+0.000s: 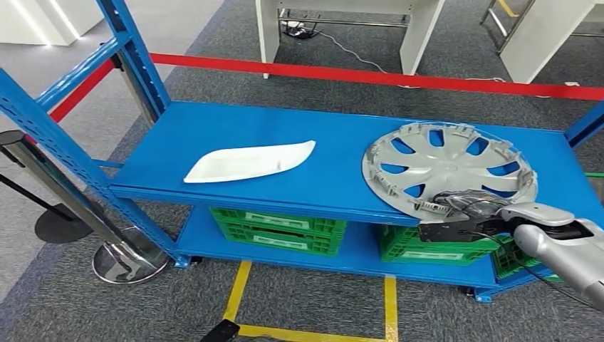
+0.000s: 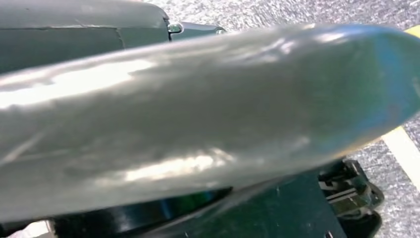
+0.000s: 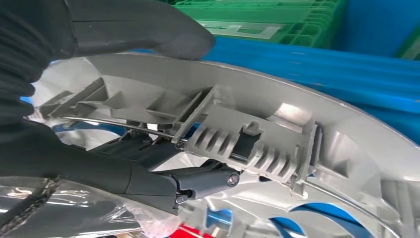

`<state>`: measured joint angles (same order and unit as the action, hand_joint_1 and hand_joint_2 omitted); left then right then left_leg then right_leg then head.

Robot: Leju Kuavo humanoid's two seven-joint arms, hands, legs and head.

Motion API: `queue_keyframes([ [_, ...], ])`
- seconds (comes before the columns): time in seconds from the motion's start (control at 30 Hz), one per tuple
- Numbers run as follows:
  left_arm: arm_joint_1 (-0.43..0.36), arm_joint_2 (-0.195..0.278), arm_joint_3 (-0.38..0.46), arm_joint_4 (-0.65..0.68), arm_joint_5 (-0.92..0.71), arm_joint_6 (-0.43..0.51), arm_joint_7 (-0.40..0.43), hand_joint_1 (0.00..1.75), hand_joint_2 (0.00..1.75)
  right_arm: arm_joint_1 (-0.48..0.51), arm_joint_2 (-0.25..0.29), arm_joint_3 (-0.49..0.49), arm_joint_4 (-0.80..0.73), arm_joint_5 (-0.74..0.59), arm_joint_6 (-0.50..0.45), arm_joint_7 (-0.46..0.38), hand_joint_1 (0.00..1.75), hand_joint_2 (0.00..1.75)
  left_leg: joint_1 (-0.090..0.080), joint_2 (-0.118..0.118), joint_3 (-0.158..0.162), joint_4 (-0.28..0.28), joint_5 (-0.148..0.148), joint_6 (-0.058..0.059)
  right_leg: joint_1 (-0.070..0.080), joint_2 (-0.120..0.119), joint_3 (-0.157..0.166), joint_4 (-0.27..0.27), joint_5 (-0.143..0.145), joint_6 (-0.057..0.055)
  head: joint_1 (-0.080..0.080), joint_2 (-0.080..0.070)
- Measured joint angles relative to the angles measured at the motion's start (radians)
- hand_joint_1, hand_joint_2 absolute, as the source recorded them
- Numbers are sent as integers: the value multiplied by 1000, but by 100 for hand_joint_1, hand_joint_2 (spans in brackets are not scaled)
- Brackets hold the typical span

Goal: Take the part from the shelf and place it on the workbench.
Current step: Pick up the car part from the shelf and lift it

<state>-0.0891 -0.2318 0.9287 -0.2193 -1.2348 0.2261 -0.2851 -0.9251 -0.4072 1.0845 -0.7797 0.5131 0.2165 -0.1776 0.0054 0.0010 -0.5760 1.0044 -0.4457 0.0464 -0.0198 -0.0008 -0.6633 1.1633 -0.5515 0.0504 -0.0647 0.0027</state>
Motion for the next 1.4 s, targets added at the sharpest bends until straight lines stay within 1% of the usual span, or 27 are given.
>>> queue_keyframes([
  [0.03, 1, 0, 2, 0, 0, 0, -1, 0, 0, 2, -2, -1, -3, -2, 1, 1, 175, 175, -1, 0, -2, 0, 0, 1, 0, 0, -32, 67, -27, 2, 0, 0],
  [0.07, 2, 0, 4, 0, 0, 0, -1, 0, 0, 4, -4, -2, -5, -2, 1, 1, 175, 175, -1, 0, -4, 0, 1, 2, 0, 0, -53, 112, -39, 3, 0, 0],
  [0.1, 3, 0, 6, 0, 0, 0, -1, 0, 0, 6, -5, -2, -8, -3, 1, 2, 175, 175, -2, 0, -5, 1, 1, 2, 0, 0, -56, 119, -31, 4, 0, 0],
  [0.13, 3, 0, 7, 0, 0, 0, -1, 0, 0, 6, -5, -4, -10, -3, 1, 2, 175, 175, -2, -1, -4, 2, 1, 2, 0, 0, -39, 86, -5, 3, 0, 0],
  [0.2, 2, -1, 8, 0, 0, 0, -2, 0, 0, 5, -6, -6, -15, -3, 1, 2, 175, 175, -3, -2, -3, 4, -1, -2, 1, -1, 32, -53, 58, -2, 0, 0],
  [0.23, 1, -1, 8, 0, 0, 0, -2, 0, 0, 4, -6, -6, -17, -4, 1, 2, 175, 175, -5, -3, -5, 7, -2, -6, 1, 0, 63, -112, 76, -5, 0, 0],
  [0.27, 1, -1, 9, 0, 0, 0, -2, 0, 0, 4, -7, -7, -19, -4, 1, 2, 175, 175, -7, -3, -7, 9, -2, -11, 3, 0, 82, -147, 83, -9, -1, 0],
  [0.37, 1, 0, 9, 0, 0, 6, -2, 0, 0, 5, -7, -8, -26, -5, 1, 4, 175, 175, -8, -5, -11, 11, -2, -25, 3, 1, 90, -161, 83, -24, -2, 0],
  [0.43, 1, 0, 9, 0, 0, 8, -4, 0, 87, 5, -7, -8, -31, -5, 0, 7, 175, 175, -7, -4, -22, 41, -25, -36, -1, -1, 92, -164, 85, -35, -4, 0],
  [0.5, 1, 1, 11, 0, 5, -4, -14, 0, 175, 5, -7, -8, -35, -5, -1, 10, 175, 175, -4, -4, -70, 150, -84, -46, -2, -3, 94, -165, 85, -43, -6, 0],
  [0.53, 2, 2, 13, 0, 8, -16, -22, 0, 175, 6, -7, -8, -35, -5, -2, 11, 175, 175, -3, -4, -102, 219, -112, -49, -2, -4, 94, -165, 85, -45, -6, 0],
  [0.57, 2, 3, 14, 0, 11, -29, -31, 0, 175, 7, -7, -7, -35, -5, -3, 12, 175, 175, -2, -4, -128, 275, -128, -51, -2, -5, 94, -165, 84, -45, -6, 0],
  [0.6, 3, 4, 16, 0, 14, -43, -40, 0, 175, 8, -7, -7, -35, -5, -4, 12, 175, 175, -1, -4, -139, 296, -123, -52, -2, -4, 95, -164, 84, -45, -6, 0],
  [0.63, 3, 5, 17, 0, 16, -57, -52, 0, 175, 9, -7, -7, -35, -5, -6, 13, 175, 175, 0, -4, -133, 279, -100, -52, -2, -4, 96, -164, 83, -45, -6, 0],
  [0.7, 3, 9, 19, 0, 22, -76, -75, 0, 175, 10, -7, -8, -35, -5, -12, 12, 175, 175, 1, -4, -83, 159, -25, -46, -2, -3, 100, -163, 80, -42, -6, 0],
  [0.73, 3, 11, 21, 0, 25, -78, -85, 0, 175, 11, -7, -8, -36, -5, -18, 12, 175, 175, 0, -4, -55, 95, -2, -42, 0, -1, 99, -161, 78, -38, -6, 0],
  [0.8, 2, 13, 25, 0, 28, -64, -93, 0, 175, 16, -9, -12, -40, -3, -40, 12, 175, 175, -2, -4, -28, 29, 7, -34, 4, 1, 94, -159, 77, -27, -5, 0],
  [0.9, 2, 14, 35, 0, 36, -27, -81, 0, 175, 38, -12, -31, -59, 14, -94, 11, 175, 175, 0, -3, -26, 16, 5, -18, 2, 1, 86, -157, 74, -10, -4, 0],
  [0.97, 0, 15, 40, 0, 39, -10, -68, 0, 175, 57, -14, -48, -80, 36, -130, 12, 175, 175, 3, -2, -25, 9, 9, -6, 1, 1, 55, -98, 36, -3, -1, 0],
  [1.03, -1, 15, 43, 0, 40, 1, -60, 0, 175, 79, -14, -65, -104, 62, -167, 15, 175, 175, 1, -2, -27, 9, 10, -1, 0, 1, -11, 33, -23, 1, 2, 0],
  [1.07, -1, 15, 45, 0, 41, 4, -57, 0, 175, 91, -14, -72, -117, 74, -182, 18, 175, 175, 1, -2, -27, 10, 9, 0, 0, 1, -40, 91, -41, 2, 2, 0],
  [1.1, 0, 15, 47, 0, 41, 7, -54, 0, 175, 104, -14, -80, -131, 92, -200, 23, 175, 175, 0, -3, -28, 10, 9, 0, 0, 0, -57, 120, -42, 3, 2, 0],
  [1.13, 0, 14, 49, 0, 41, 10, -53, 0, 175, 116, -14, -89, -146, 116, -222, 29, 175, 175, 0, -3, -27, 11, 8, 0, 0, 0, -55, 109, -24, 2, 2, 0],
  [1.17, 0, 14, 51, 0, 41, 12, -51, 0, 175, 128, -14, -100, -163, 148, -253, 37, 175, 175, 0, -4, -27, 12, 8, -1, 0, 0, -35, 61, 10, 1, 2, 0],
  [1.23, -1, 13, 56, 0, 42, 14, -47, 0, 175, 149, -10, -131, -204, 235, -335, 57, 175, 175, -3, -6, -27, 16, 4, -7, 1, -1, 29, -73, 72, -4, 2, 0],
  [1.3, -2, 11, 61, 0, 43, 15, -40, 0, 175, 174, 1, -171, -250, 327, -408, 77, 175, 175, -6, -6, -32, 20, 2, -17, 4, 0, 66, -143, 87, -12, 1, 0],
  [1.4, -2, 8, 65, 0, 43, 19, -36, 0, 175, 222, 23, -228, -314, 412, -458, 87, 175, 175, -6, -6, -34, 25, -1, -31, 4, 1, 70, -149, 84, -28, 0, 0],
])
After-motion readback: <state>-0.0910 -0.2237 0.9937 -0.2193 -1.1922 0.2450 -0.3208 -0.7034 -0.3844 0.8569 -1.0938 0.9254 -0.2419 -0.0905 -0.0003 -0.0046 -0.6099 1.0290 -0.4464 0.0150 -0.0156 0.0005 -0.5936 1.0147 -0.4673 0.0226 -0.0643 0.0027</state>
